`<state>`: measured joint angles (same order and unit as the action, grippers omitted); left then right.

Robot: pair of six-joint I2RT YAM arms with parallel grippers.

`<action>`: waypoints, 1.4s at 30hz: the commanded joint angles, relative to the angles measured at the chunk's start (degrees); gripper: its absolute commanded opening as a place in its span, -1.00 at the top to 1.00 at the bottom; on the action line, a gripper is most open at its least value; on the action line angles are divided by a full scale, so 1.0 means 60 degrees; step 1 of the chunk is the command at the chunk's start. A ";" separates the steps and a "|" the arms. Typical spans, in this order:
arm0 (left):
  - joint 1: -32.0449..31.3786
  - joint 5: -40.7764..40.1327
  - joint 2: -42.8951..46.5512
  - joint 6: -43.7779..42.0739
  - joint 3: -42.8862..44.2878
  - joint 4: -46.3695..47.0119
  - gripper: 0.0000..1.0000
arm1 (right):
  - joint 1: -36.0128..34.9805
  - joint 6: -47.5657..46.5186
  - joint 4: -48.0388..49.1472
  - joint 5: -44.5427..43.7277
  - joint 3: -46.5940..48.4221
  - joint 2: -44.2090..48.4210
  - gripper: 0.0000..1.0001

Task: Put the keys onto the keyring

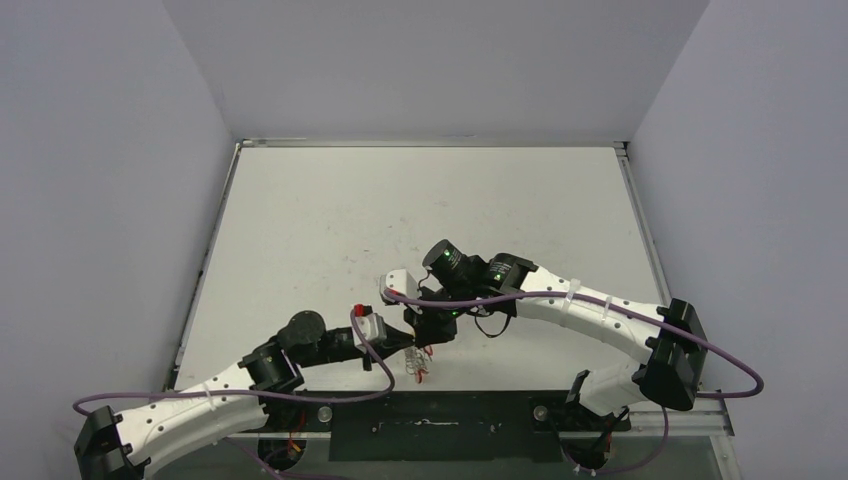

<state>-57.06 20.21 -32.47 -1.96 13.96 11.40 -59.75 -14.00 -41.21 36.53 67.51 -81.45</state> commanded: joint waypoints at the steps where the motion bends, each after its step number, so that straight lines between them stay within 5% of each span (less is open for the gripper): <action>1: -0.0015 0.0185 -0.0170 -0.0059 0.0195 0.0402 0.85 | -0.0110 0.0136 0.0478 0.0078 0.0496 -0.0033 1.00; 7: -0.0026 0.0162 -0.0380 -0.0077 0.0263 0.0287 0.69 | -0.0107 0.0136 0.0511 0.0095 0.0491 -0.0047 1.00; 11: -0.0023 0.0163 -0.0405 -0.0171 0.0268 0.0337 0.99 | -0.0117 0.0135 0.0511 0.0085 0.0494 -0.0091 1.00; 16: -0.0028 0.0163 -0.0189 -0.0028 0.0053 0.0669 1.00 | -0.0105 0.0150 0.0663 -0.0068 0.0410 -0.0111 1.00; 23: -0.0023 -0.0438 0.0452 0.0508 -0.0810 0.1903 1.00 | 0.0219 0.0399 0.1407 -0.0359 -0.0076 0.0281 0.21; 30: -0.0028 -0.0897 0.1036 0.0868 -0.1710 0.3562 1.00 | 0.0980 0.0804 0.3132 0.0426 -0.1315 0.1601 -0.22; 38: -0.0045 -0.0918 0.1511 0.0826 -0.2270 0.4821 1.00 | 0.1204 0.1077 0.5720 0.1383 -0.3118 0.3088 -0.24; 42: -0.0041 -0.0777 0.1697 0.0824 -0.2307 0.4880 1.00 | 0.1205 0.1432 0.6499 0.1646 -0.3347 0.2976 -0.07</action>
<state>-57.06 15.16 -23.62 2.52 0.40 33.54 -52.80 -7.70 -12.23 42.76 48.07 -63.55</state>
